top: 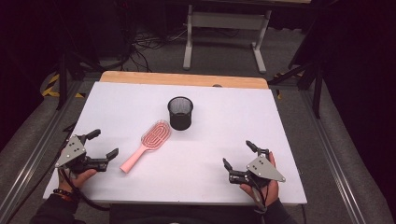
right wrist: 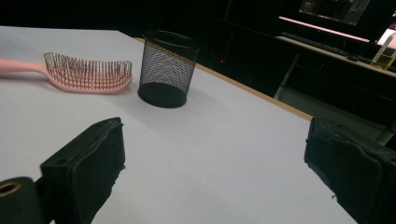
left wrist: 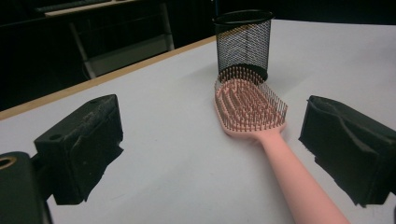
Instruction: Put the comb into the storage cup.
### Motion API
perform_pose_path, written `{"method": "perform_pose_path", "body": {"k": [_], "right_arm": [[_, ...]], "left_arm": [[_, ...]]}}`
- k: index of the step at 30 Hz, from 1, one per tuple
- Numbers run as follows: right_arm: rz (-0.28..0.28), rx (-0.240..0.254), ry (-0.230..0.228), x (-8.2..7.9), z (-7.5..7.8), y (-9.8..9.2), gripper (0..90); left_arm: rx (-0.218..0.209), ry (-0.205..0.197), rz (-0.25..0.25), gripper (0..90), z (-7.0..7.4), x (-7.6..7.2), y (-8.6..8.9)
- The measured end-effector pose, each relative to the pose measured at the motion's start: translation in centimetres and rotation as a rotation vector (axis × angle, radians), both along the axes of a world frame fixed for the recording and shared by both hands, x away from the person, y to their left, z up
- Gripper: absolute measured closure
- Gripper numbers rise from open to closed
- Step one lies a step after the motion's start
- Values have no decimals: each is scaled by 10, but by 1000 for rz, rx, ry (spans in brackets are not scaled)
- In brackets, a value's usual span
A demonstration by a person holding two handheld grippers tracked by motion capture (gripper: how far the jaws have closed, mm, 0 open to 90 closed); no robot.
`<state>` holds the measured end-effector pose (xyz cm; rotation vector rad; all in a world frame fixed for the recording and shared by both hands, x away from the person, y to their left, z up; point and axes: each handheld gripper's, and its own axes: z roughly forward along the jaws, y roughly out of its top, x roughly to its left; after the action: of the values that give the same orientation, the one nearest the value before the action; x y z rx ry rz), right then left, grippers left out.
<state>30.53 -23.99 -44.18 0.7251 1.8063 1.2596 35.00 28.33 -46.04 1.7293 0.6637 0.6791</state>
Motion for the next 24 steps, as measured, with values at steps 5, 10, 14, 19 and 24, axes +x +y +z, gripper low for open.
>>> {"method": "perform_pose_path", "body": {"k": [5, 10, 14, 19, 24], "right_arm": [[-13, 8, 7, 1, 0, -2, 59], [-31, 5, 24, 5, -2, -2, 62], [-46, -15, 41, 5, -4, -3, 62], [-46, -5, 56, 10, -5, -4, 62], [-57, -12, 60, 11, -6, -4, 64]], "left_arm": [[20, 19, -7, 69, -1, -1, -3], [27, 60, 4, 71, 2, 1, -4], [57, 135, 0, 66, 3, 7, -8], [107, 170, -10, 96, 3, 9, -13], [164, 218, -3, 138, 7, 12, -17]]}}
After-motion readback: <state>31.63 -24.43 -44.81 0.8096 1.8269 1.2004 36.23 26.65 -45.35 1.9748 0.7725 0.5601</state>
